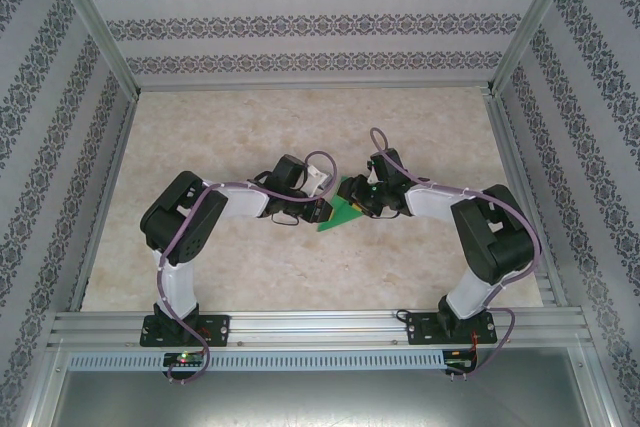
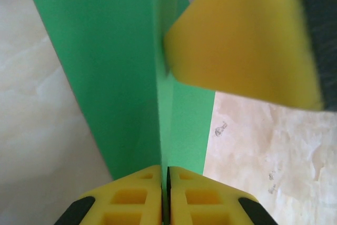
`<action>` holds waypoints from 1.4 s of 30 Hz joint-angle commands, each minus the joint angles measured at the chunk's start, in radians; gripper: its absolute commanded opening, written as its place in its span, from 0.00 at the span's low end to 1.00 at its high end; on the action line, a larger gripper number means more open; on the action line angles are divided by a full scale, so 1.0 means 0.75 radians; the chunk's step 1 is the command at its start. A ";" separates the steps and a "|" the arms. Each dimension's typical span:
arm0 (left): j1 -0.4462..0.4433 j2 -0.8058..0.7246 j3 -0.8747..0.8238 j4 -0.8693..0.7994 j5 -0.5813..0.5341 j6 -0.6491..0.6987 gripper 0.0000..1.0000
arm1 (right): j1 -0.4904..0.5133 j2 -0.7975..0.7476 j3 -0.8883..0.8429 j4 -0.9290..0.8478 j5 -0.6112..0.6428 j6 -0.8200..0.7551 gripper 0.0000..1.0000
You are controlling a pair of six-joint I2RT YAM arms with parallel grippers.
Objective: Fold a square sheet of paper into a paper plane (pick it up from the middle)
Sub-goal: Fourth fold the wing at the center of the table.
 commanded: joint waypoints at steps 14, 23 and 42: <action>0.005 0.090 0.058 -0.029 0.121 -0.104 0.19 | -0.010 0.092 0.032 -0.081 0.018 -0.046 0.48; 0.009 0.045 0.070 -0.074 0.115 -0.113 0.26 | -0.004 0.117 0.062 -0.174 0.065 -0.057 0.48; 0.005 -0.209 -0.083 0.021 -0.057 -0.384 0.30 | 0.014 0.181 0.124 -0.346 0.149 -0.097 0.46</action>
